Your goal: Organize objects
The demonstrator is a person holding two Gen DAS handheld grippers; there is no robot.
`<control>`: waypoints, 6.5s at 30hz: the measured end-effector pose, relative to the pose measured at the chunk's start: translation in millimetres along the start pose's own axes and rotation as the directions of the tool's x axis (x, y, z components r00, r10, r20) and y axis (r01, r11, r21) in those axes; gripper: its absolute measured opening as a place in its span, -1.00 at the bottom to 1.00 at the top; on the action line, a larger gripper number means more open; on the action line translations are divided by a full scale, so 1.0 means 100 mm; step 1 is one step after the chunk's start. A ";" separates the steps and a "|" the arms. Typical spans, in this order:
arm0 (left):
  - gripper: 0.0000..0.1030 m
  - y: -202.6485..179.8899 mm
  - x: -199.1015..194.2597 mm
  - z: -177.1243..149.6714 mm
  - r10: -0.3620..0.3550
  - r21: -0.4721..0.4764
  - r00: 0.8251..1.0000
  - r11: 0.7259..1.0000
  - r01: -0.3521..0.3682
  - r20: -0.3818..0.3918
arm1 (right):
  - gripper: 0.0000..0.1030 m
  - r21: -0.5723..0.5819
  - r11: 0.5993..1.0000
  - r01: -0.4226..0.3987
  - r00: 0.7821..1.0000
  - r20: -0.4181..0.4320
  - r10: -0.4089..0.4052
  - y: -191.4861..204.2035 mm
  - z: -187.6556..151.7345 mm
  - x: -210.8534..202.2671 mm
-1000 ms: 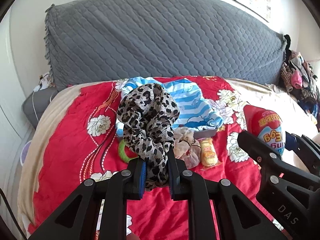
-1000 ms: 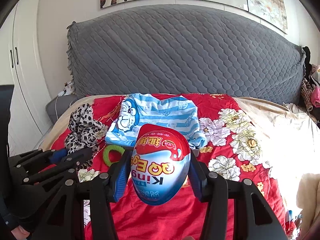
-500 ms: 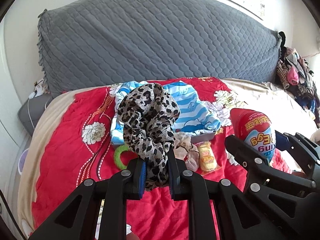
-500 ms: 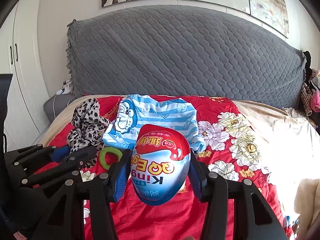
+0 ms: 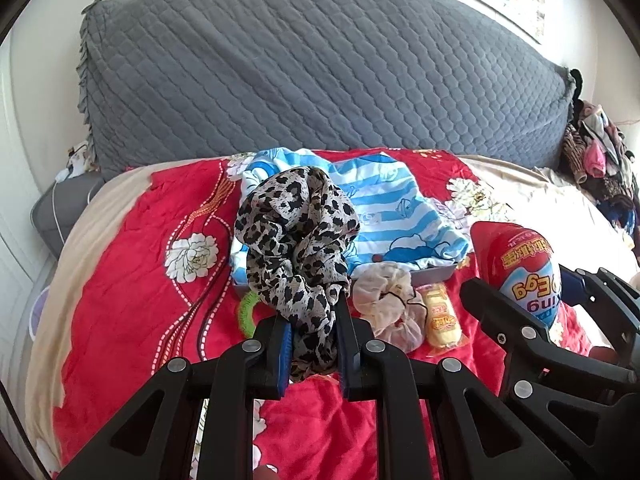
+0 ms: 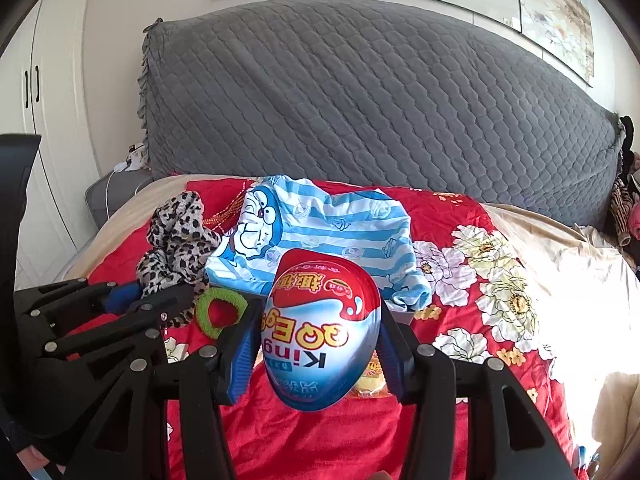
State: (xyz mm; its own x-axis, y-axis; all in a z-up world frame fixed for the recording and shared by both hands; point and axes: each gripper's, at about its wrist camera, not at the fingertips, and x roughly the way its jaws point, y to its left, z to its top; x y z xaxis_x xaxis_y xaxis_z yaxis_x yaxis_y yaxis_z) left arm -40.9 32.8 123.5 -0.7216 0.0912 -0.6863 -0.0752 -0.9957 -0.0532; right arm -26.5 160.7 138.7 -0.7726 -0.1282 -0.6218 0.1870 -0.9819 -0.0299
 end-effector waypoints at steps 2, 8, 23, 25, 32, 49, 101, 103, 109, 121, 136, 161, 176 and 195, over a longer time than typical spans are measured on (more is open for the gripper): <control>-0.65 0.03 0.03 0.01 0.003 -0.005 1.000 1.000 -0.003 0.001 | 0.02 -0.001 1.000 -0.002 1.000 0.000 0.002 0.01 -0.01 0.02; -0.65 0.12 0.12 0.04 0.009 -0.016 1.000 1.000 -0.009 -0.001 | 0.02 -0.009 1.000 -0.004 1.000 0.004 0.004 0.03 0.01 0.08; -0.65 0.19 0.43 0.25 -0.004 -0.024 1.000 1.000 0.004 0.008 | 0.02 -0.009 1.000 0.022 1.000 0.012 -0.022 -0.08 0.18 0.30; -0.65 0.20 0.50 0.27 -0.002 -0.019 1.000 1.000 0.002 0.006 | 0.02 -0.007 1.000 0.024 1.000 0.011 -0.024 -0.10 0.21 0.34; -0.65 0.22 0.71 0.33 0.000 -0.018 1.000 1.000 0.000 -0.002 | 0.02 -0.012 1.000 0.027 1.000 0.006 -0.027 -0.13 0.30 0.55; -0.65 0.29 1.22 0.48 -0.009 -0.036 1.000 0.999 0.008 -0.024 | 0.02 -0.001 1.000 0.031 0.999 -0.030 -0.031 -0.25 0.41 1.08; -0.64 0.20 2.58 0.69 0.009 -0.018 0.984 1.000 -0.012 -0.178 | 0.02 0.042 0.999 -0.006 0.977 -0.211 0.014 -0.47 0.40 2.53; -0.64 0.19 2.61 0.67 0.010 -0.012 0.984 1.000 -0.013 -0.180 | 0.02 0.041 0.999 0.000 0.976 -0.217 0.009 -0.49 0.38 2.55; -0.61 0.20 2.65 0.65 0.013 -0.011 0.982 1.000 -0.015 -0.188 | 0.02 0.038 0.999 0.015 0.970 -0.243 -0.005 -0.54 0.32 2.64; -0.50 0.20 2.73 0.61 0.023 0.006 0.980 1.000 -0.022 -0.195 | 0.03 0.068 0.998 0.004 0.955 -0.295 0.016 -0.61 0.27 2.76; 0.18 0.26 2.63 0.55 0.020 0.015 0.979 1.000 -0.017 -0.203 | 0.41 0.045 0.999 0.000 0.960 -0.279 0.012 -0.56 0.26 2.60; 0.53 0.48 1.88 0.50 0.023 -0.069 0.989 0.997 -0.033 -0.145 | 0.69 0.084 0.996 -0.043 0.980 -0.189 0.058 -0.59 0.42 1.86; 0.54 0.44 1.26 0.34 0.001 -0.078 0.995 0.997 -0.009 -0.097 | 0.69 0.065 0.997 -0.046 0.989 -0.140 0.055 -0.43 0.16 1.21; 0.55 0.34 0.73 0.16 -0.005 -0.037 0.997 0.999 0.002 -0.081 | 0.74 0.082 0.995 -0.054 0.991 -0.120 0.063 -0.40 0.08 0.70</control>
State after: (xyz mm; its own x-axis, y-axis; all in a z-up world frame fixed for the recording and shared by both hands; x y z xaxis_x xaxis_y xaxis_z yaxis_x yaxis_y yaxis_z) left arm -107.2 5.3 83.7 -0.6632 0.0952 -0.7424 -0.0512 -0.9953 -0.0819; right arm -92.8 190.1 102.5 -0.6810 -0.1726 -0.7116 0.1778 -0.9817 0.0680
